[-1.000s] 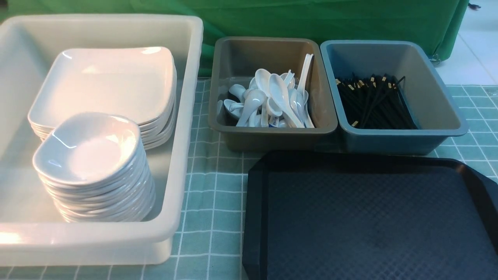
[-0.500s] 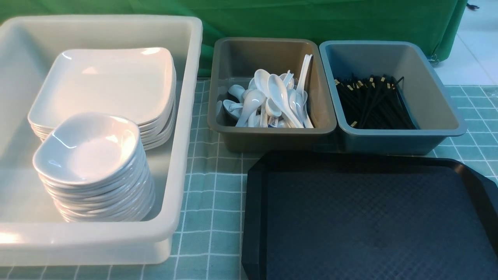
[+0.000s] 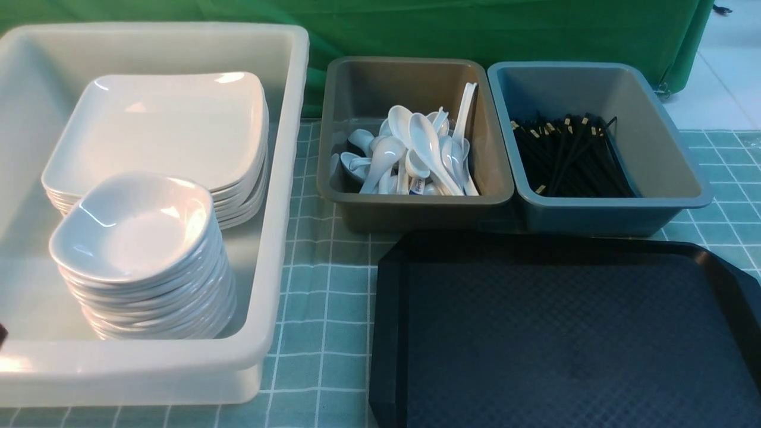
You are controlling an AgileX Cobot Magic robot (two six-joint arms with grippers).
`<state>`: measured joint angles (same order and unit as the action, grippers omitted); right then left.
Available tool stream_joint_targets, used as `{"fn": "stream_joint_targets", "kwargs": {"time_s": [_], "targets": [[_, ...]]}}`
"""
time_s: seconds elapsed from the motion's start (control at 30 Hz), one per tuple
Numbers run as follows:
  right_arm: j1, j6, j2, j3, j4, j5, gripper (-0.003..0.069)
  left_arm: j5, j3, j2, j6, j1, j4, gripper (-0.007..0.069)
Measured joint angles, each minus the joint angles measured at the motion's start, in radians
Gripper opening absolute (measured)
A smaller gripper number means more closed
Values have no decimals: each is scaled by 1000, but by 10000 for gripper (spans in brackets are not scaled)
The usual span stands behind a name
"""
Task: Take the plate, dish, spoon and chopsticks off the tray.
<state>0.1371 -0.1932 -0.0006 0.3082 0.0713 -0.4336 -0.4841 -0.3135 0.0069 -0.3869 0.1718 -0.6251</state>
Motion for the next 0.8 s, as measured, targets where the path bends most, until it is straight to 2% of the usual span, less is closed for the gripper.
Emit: {"fn": "stream_joint_targets", "kwargs": {"time_s": [0.07,0.3,0.8], "targets": [[0,0,0,-6,0,-38,116,70,50,-5,-7,0,-32,9],[0,0,-1,-6,0,-53,227,131,70,-8,-85,0,-61,9],[0,0,-1,-6,0,-49,242,132,71,-8,-102,0,-34,10]]}}
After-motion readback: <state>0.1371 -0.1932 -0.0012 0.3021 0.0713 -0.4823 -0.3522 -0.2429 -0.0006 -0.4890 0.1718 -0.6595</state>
